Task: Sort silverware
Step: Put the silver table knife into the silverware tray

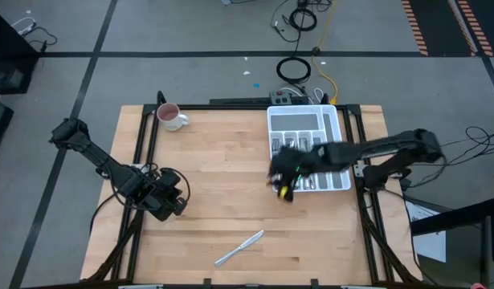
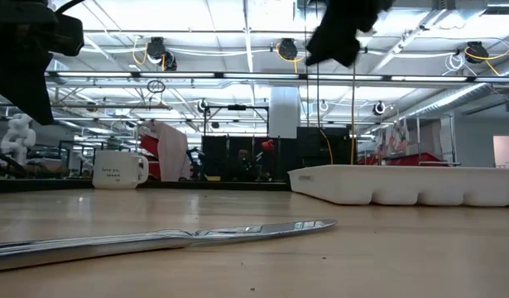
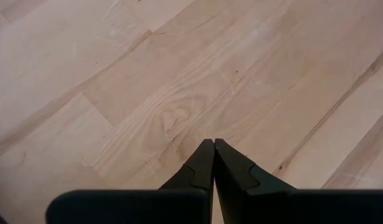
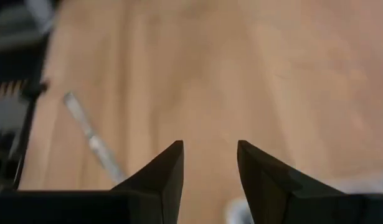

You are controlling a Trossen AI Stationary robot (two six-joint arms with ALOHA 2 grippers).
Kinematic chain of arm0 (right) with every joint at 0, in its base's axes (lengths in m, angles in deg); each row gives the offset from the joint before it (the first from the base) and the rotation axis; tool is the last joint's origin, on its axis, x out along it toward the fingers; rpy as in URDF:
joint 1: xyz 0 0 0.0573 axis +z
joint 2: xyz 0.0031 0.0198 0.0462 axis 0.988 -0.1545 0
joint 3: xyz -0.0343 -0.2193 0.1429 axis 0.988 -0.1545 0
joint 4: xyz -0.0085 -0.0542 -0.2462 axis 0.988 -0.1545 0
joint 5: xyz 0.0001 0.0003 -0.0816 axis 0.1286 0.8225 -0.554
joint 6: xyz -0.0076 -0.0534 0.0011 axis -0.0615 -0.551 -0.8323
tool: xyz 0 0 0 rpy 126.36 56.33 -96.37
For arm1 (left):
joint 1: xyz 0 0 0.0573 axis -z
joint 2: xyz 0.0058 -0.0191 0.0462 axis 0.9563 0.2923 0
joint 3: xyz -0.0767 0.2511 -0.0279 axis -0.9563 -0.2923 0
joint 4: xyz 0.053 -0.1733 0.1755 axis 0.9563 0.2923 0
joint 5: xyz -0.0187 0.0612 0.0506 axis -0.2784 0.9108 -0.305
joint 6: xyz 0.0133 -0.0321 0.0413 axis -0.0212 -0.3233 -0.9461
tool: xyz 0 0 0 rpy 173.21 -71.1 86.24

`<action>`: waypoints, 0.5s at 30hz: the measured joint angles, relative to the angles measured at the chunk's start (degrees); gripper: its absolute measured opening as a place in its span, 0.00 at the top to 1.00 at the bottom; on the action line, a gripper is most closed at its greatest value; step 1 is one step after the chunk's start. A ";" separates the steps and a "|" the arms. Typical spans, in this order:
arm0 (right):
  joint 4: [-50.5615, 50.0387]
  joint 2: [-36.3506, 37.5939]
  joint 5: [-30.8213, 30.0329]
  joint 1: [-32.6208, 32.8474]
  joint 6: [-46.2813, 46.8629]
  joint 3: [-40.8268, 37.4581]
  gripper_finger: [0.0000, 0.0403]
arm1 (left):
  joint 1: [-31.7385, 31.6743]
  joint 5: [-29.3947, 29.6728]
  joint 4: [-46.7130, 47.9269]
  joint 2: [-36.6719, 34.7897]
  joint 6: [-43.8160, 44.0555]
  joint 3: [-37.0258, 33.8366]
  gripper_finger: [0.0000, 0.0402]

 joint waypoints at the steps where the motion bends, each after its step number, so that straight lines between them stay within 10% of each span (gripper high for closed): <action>1: 0.98 -2.39 -0.05 2.10 -2.90 1.63 0.65 | 0.00 0.00 0.00 0.00 0.00 0.00 0.96; 15: -3.97 -33.91 1.26 12.80 -29.14 31.01 0.65 | 0.00 0.00 0.02 0.00 -0.26 0.00 0.96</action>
